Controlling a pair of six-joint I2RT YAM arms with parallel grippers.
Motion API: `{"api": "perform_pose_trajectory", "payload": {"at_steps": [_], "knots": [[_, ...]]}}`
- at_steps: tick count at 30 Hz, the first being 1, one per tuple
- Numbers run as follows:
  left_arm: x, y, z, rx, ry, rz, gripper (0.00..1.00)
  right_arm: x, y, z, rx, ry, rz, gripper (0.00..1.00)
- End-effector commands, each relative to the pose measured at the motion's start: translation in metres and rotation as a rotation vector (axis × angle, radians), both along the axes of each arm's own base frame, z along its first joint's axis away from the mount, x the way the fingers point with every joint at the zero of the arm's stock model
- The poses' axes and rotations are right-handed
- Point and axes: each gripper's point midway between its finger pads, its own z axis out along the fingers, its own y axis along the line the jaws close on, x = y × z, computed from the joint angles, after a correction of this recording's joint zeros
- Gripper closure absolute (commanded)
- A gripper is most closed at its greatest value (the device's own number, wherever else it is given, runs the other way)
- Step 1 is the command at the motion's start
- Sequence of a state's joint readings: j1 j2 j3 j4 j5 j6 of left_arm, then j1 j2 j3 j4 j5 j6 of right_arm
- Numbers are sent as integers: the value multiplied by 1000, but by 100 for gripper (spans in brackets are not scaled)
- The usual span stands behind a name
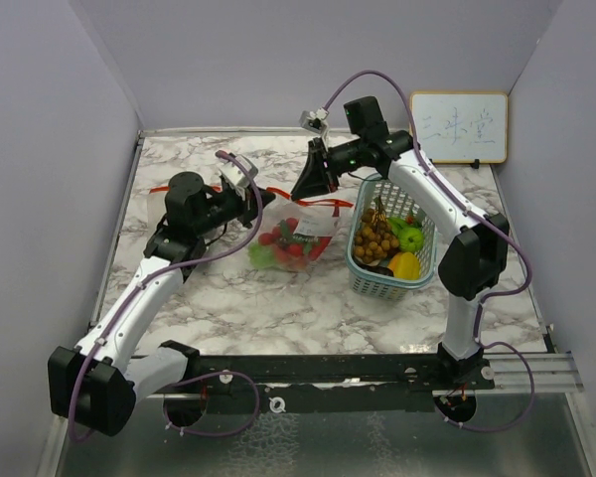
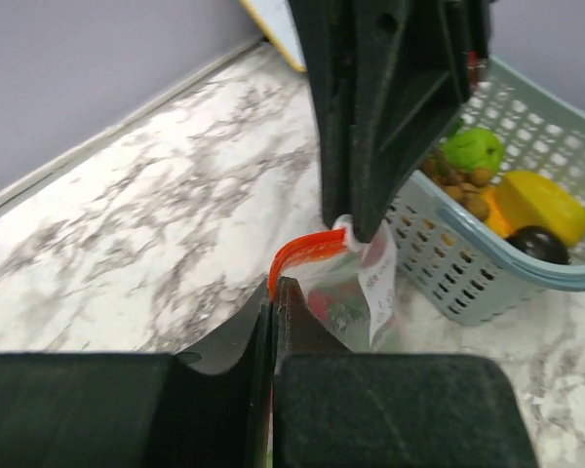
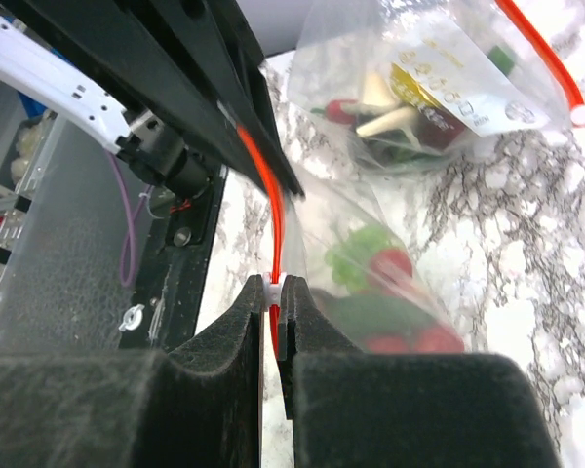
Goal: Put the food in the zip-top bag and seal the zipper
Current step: Zip the zipper food storage bag at the center of the board, then place the zipper food storage bag at the center of the board.
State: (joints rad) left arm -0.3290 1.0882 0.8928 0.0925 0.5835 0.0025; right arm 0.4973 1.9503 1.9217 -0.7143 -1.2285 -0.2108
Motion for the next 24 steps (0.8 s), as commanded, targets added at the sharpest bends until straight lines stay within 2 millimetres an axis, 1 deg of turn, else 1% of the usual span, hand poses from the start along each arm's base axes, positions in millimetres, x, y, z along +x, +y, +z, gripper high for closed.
{"api": "perform_pose_trajectory", "payload": {"at_steps": [1,4,6,10,14,17,21,23,24], "knots": [[36,62,15,61,-92,373,100,12,-18,-26,-80,46,-79,98],[46,93,19,68,-106,560,100,21,-27,-45,-133,61,-140,98],[50,112,17,81,-108,663,100,29,-34,-58,-174,70,-195,98],[50,130,12,95,-106,755,100,45,-52,-81,-258,95,-302,98],[51,139,10,104,-101,804,100,48,-65,-96,-314,112,-372,98],[50,146,9,115,-104,837,100,51,-75,-103,-360,103,-428,98],[49,146,9,121,-109,834,100,60,-90,-112,-438,89,-529,98],[49,140,9,110,-108,805,100,67,-91,-107,-445,80,-562,97],[50,137,8,102,-106,788,100,69,-89,-99,-431,73,-559,92]]}}
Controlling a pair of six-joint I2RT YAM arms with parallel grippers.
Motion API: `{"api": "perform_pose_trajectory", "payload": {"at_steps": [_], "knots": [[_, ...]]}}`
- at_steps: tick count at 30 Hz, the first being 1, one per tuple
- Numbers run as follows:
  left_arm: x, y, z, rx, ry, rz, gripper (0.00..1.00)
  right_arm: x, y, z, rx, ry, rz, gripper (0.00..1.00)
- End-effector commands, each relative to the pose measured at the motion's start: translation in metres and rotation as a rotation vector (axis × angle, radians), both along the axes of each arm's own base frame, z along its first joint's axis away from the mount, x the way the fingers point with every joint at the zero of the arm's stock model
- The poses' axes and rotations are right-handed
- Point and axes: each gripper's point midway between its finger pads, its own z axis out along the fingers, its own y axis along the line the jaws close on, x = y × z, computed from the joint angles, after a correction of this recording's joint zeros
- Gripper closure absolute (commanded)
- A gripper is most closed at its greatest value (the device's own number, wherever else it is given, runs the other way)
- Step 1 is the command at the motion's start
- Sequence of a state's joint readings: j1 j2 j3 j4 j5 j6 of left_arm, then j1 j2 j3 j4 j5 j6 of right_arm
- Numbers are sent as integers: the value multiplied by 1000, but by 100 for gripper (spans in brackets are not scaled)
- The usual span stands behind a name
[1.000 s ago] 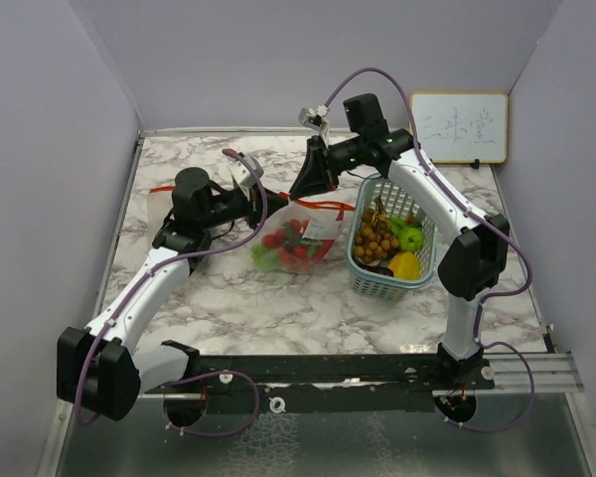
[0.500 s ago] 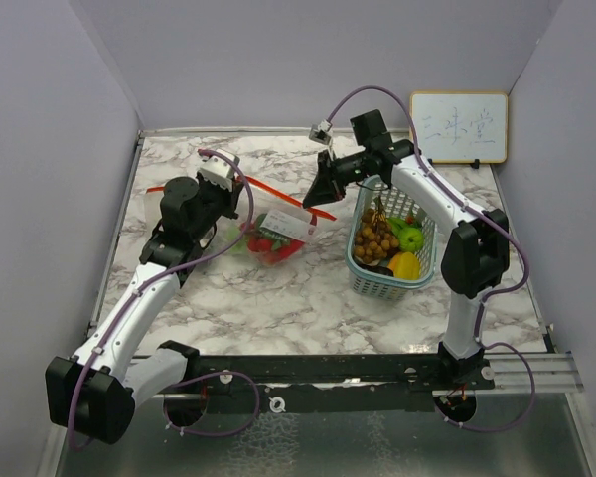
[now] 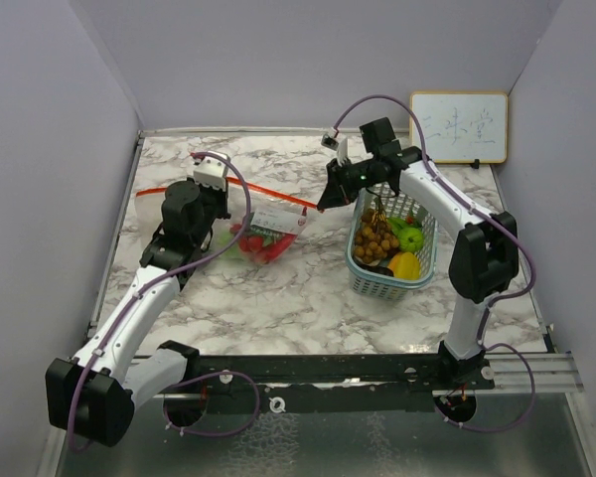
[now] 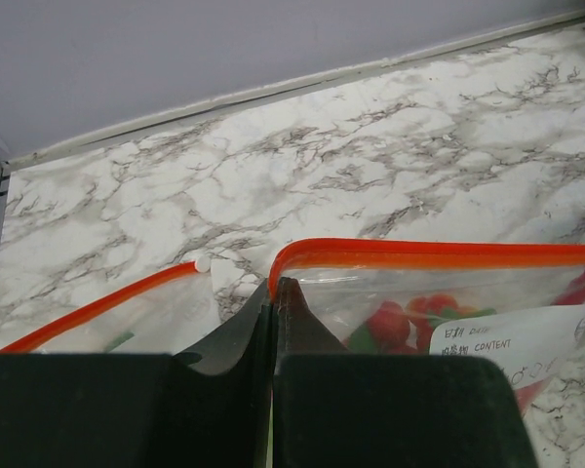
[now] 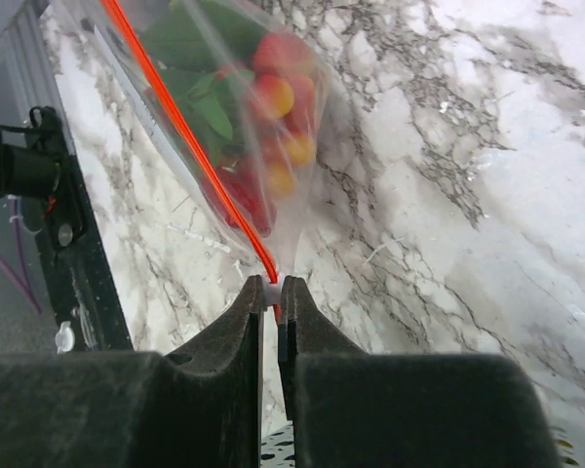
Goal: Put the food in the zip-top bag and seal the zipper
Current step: Place the zipper food storage bag at the center of the board, then reset both arms
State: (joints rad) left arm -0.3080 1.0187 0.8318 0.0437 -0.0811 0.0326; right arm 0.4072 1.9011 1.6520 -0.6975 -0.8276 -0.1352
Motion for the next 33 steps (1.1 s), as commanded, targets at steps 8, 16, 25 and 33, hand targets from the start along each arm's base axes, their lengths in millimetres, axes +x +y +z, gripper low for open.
{"api": "perform_pose_trajectory", "payload": {"at_steps": [8,16,25,33], "knots": [[4,27,50,-65,-130,136,7,37,-26,77,-40,-193,-231,1],[-1,40,100,-108,-196,206,1,54,-47,93,-104,-239,-411,1],[-4,18,101,-148,-149,99,1,56,-67,114,-97,-301,-563,1],[-4,17,106,-159,-158,90,1,47,-73,112,-111,-292,-572,1]]}}
